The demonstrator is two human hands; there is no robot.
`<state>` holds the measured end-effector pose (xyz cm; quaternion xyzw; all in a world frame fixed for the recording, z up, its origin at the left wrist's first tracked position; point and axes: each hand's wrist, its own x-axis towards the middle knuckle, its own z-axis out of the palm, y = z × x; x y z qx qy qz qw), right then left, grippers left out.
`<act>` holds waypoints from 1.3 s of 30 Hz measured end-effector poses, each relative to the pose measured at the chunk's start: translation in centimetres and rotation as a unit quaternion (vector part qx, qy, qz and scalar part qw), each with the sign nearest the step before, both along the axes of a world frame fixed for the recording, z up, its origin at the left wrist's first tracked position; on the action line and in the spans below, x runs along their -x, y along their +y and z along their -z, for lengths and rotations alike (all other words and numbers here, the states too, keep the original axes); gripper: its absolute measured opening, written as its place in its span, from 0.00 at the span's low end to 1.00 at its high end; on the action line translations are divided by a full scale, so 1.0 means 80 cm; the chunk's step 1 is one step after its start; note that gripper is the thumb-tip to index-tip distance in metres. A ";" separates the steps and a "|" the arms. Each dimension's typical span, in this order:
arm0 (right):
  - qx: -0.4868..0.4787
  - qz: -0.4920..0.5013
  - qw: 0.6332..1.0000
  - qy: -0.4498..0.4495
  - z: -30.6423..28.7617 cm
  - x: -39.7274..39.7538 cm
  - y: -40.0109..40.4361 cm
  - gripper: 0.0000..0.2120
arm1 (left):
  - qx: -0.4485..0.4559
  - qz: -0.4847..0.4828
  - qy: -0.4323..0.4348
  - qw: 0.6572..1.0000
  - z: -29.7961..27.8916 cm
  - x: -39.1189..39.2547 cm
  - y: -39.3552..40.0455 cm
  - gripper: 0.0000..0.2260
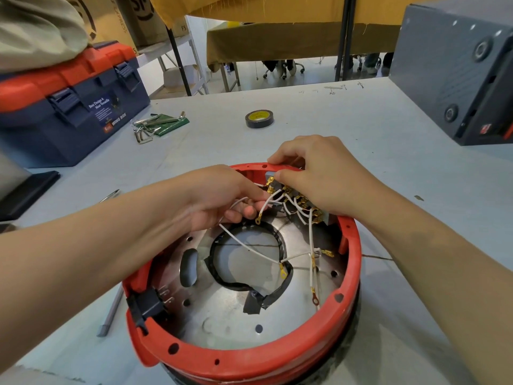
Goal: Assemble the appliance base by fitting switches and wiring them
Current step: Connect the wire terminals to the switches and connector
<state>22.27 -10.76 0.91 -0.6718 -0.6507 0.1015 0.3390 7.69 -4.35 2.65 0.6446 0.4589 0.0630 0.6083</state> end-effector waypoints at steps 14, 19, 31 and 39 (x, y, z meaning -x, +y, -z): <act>-0.004 0.002 1.000 0.004 0.002 0.000 0.002 0.11 | 0.049 -0.017 -0.009 0.999 -0.002 0.000 0.005 0.07; -0.008 0.005 1.000 0.009 0.002 0.000 0.001 0.10 | 0.034 -0.018 -0.013 0.999 0.000 0.001 0.002 0.08; -0.001 0.004 1.000 0.001 0.001 0.000 0.001 0.11 | 0.035 -0.017 0.000 0.999 -0.002 -0.002 0.006 0.08; -0.005 0.003 1.000 0.006 0.001 0.001 0.000 0.11 | 0.074 -0.040 -0.016 0.996 -0.002 -0.001 0.006 0.06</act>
